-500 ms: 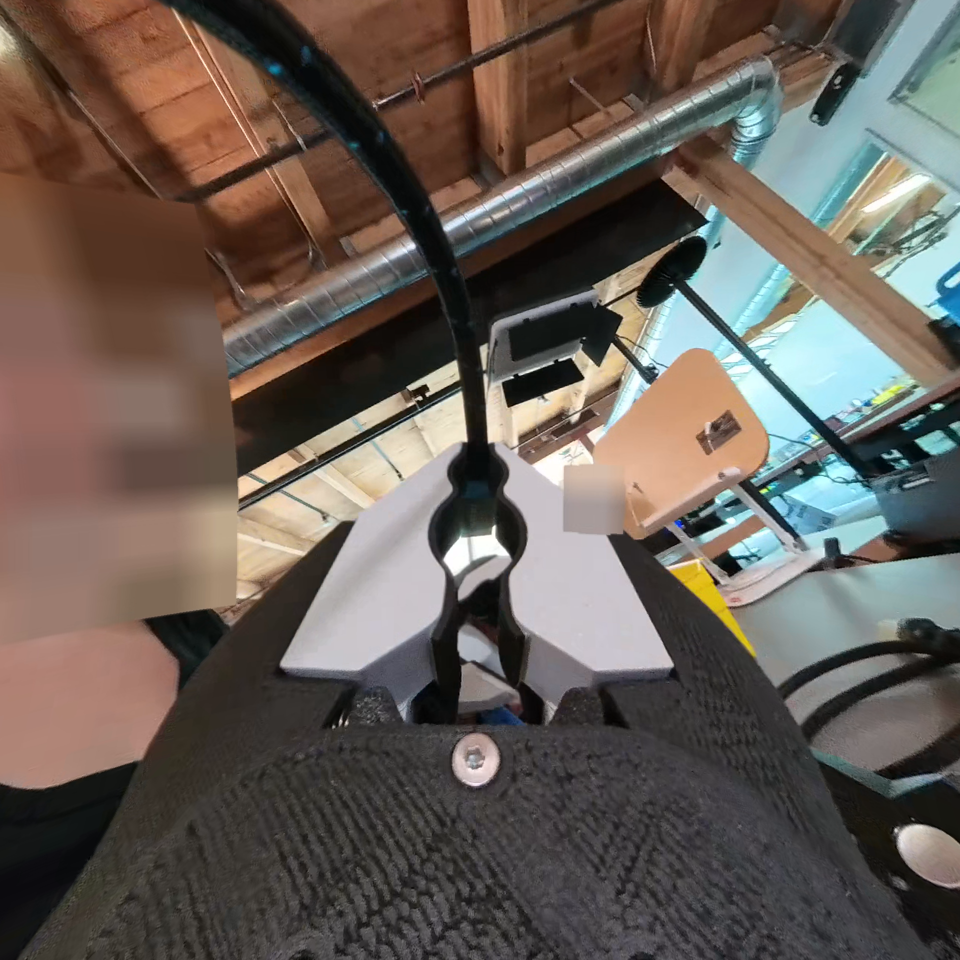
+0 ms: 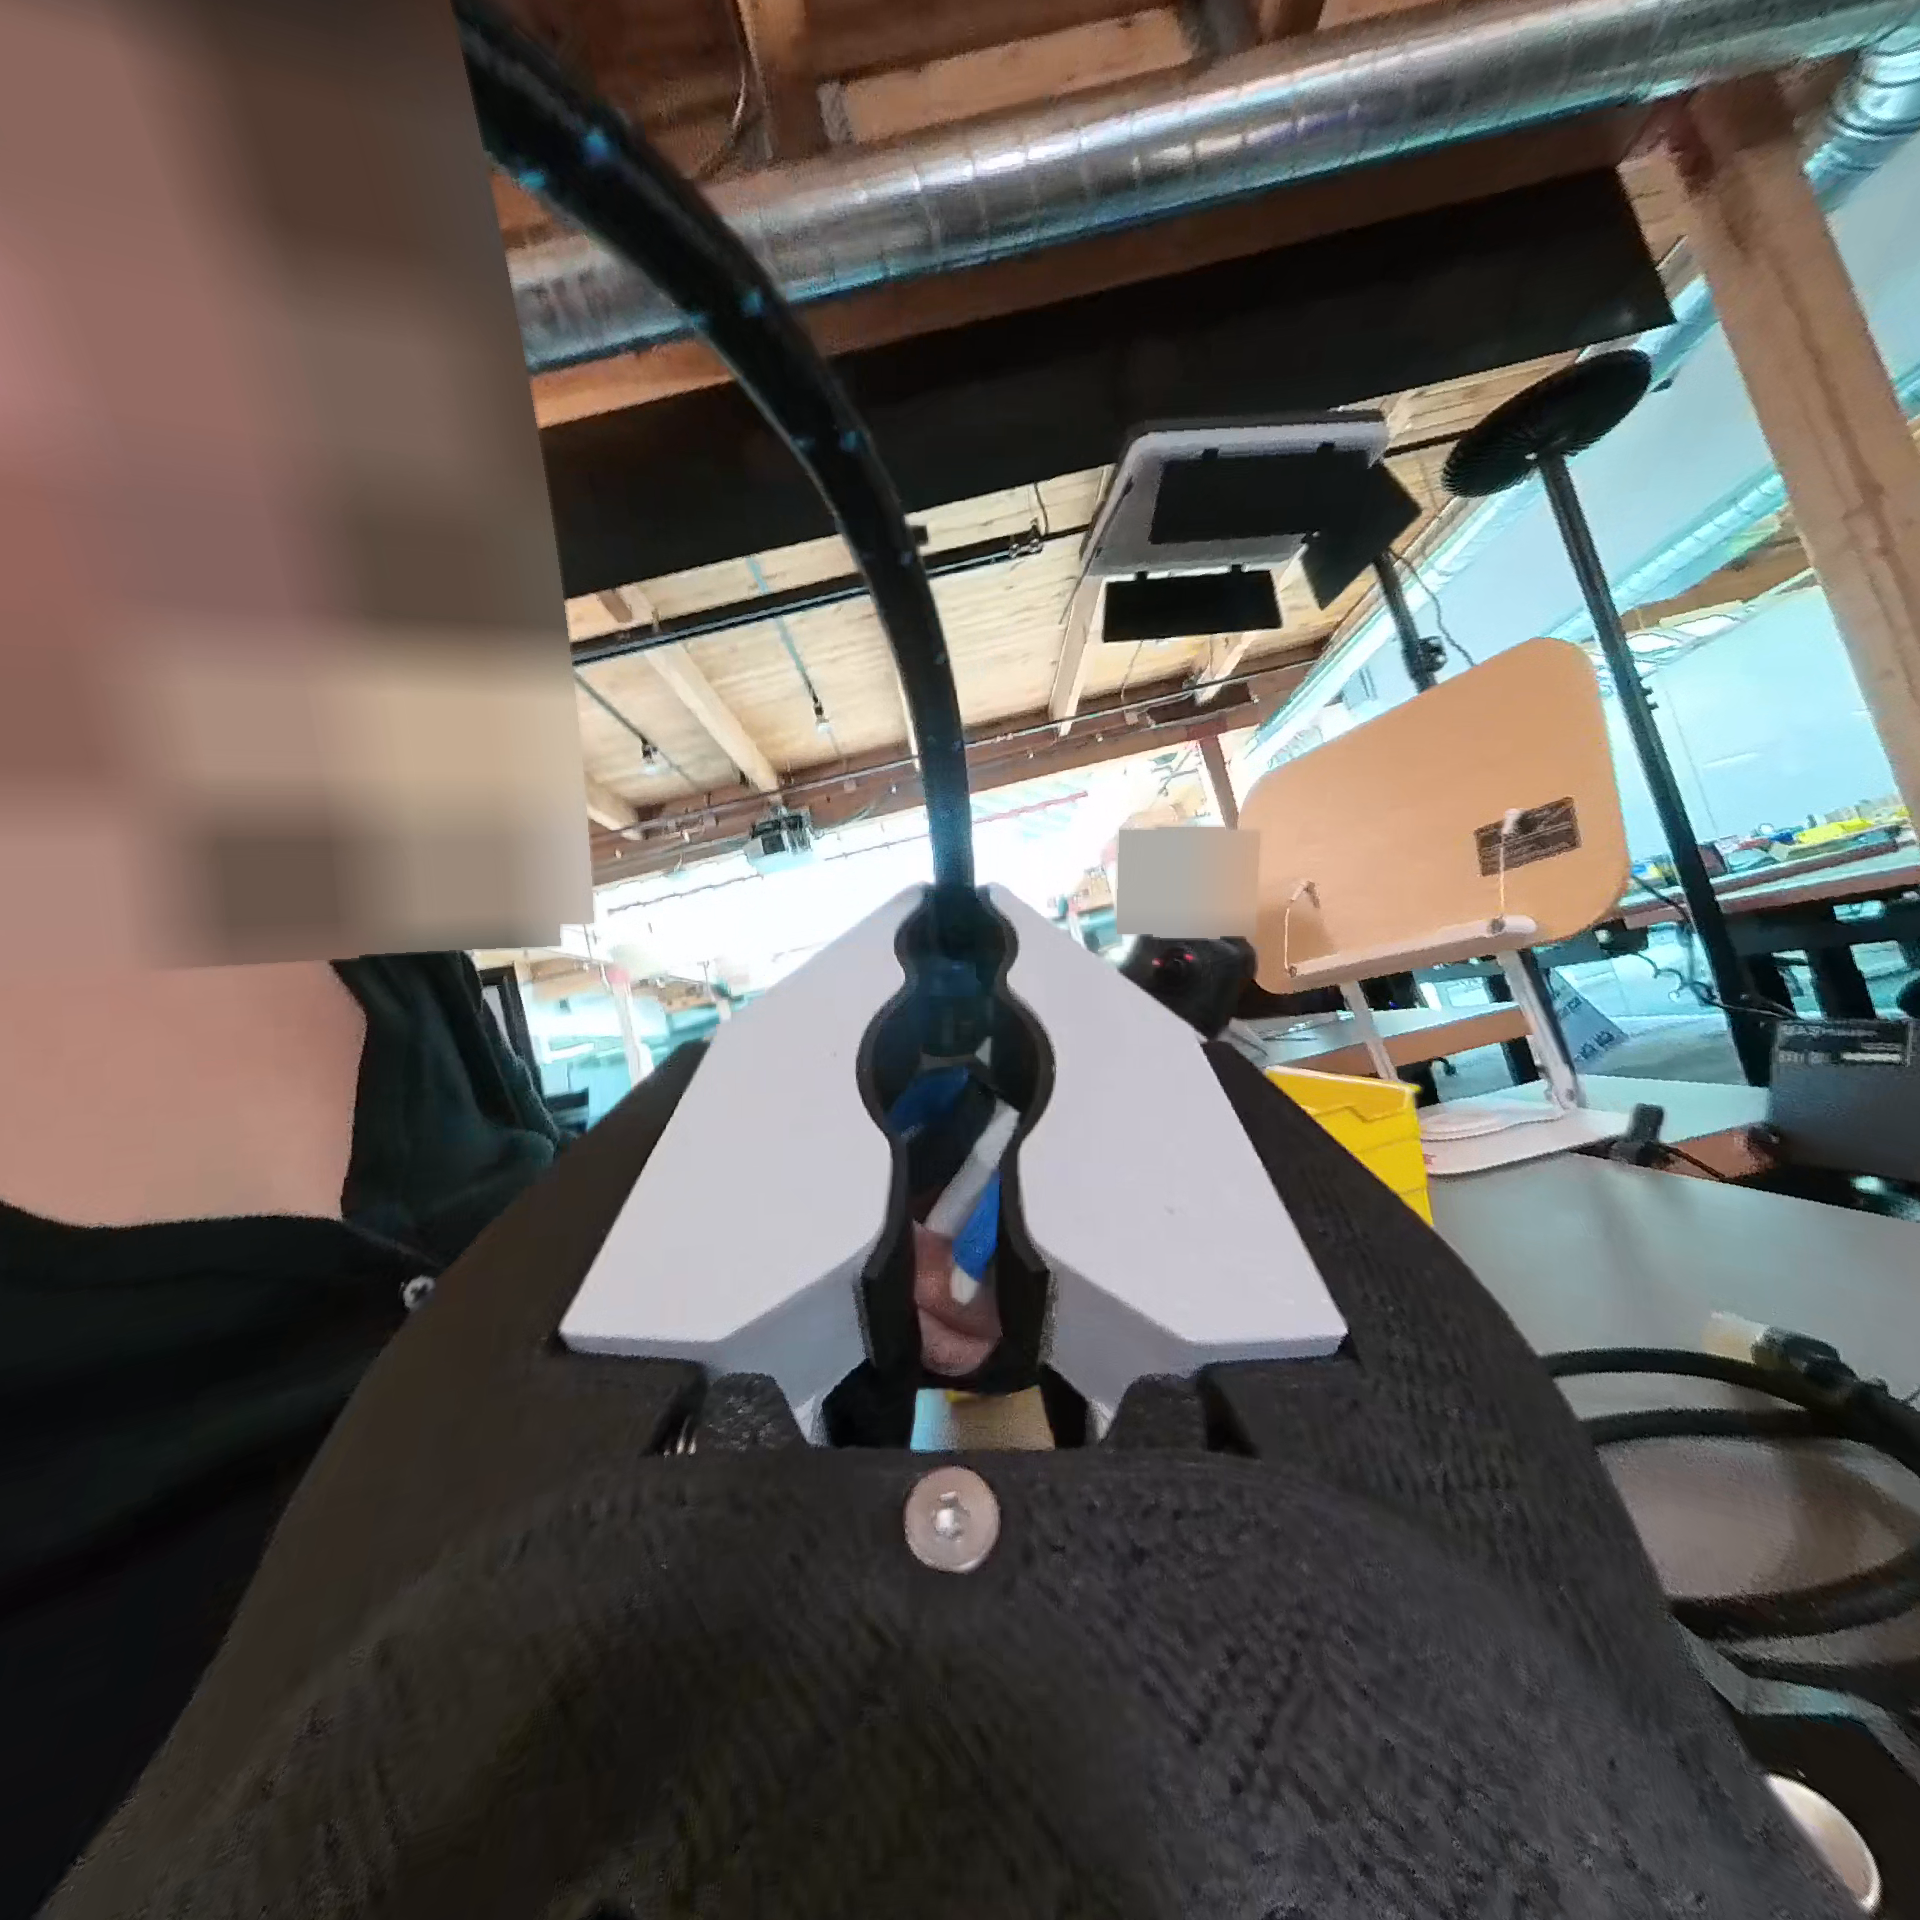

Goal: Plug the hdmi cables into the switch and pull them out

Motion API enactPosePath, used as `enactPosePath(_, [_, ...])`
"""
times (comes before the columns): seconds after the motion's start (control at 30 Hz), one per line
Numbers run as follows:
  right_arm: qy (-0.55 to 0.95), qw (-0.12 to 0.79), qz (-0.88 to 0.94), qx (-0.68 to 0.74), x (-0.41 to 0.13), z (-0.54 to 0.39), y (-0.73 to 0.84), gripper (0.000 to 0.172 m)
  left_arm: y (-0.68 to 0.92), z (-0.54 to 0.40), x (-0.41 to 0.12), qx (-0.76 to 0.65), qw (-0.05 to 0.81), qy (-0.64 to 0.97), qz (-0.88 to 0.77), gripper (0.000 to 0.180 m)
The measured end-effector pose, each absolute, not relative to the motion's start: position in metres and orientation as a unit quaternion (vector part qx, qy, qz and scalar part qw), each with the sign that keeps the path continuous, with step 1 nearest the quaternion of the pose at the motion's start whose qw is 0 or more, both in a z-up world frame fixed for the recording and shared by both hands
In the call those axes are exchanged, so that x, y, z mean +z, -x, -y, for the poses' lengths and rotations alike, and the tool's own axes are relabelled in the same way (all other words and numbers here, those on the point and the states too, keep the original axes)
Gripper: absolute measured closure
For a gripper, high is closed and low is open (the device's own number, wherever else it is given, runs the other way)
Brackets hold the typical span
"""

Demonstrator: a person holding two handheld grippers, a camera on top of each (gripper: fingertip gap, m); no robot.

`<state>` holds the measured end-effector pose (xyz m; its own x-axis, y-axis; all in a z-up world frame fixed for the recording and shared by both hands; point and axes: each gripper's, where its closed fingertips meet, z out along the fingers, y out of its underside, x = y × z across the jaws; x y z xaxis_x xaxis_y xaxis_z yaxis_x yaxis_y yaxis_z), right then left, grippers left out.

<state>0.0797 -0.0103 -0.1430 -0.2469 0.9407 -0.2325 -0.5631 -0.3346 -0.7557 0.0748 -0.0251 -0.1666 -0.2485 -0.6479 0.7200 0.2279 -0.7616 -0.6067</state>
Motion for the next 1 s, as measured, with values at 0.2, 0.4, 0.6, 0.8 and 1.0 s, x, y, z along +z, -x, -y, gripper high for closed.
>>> enactPosePath(0.2, [0.346, 0.523, 0.297, 0.720, -0.144, 0.017, -0.073, 0.167, -0.069, 0.030, -0.168, -0.796, 0.251, 0.522, -0.180, 0.171])
enactPosePath(0.4, [0.470, 0.556, 0.186, 0.660, -0.164, -0.043, -0.077, 0.142, -0.026, 0.020, -0.133, -0.756, 0.411, 0.478, -0.176, 0.171])
enactPosePath(0.6, [0.546, 0.509, 0.037, 0.665, -0.197, -0.096, -0.108, 0.156, 0.015, 0.025, -0.098, -0.604, 0.598, 0.481, -0.214, 0.172])
enactPosePath(0.8, [0.629, 0.550, 0.001, 0.549, -0.230, -0.114, -0.111, 0.152, 0.035, 0.030, -0.086, -0.349, 0.751, 0.492, -0.269, 0.171])
enactPosePath(1.0, [0.547, 0.634, 0.042, 0.546, -0.193, -0.088, -0.104, 0.151, 0.034, 0.026, -0.097, -0.131, 0.807, 0.490, -0.302, 0.171])
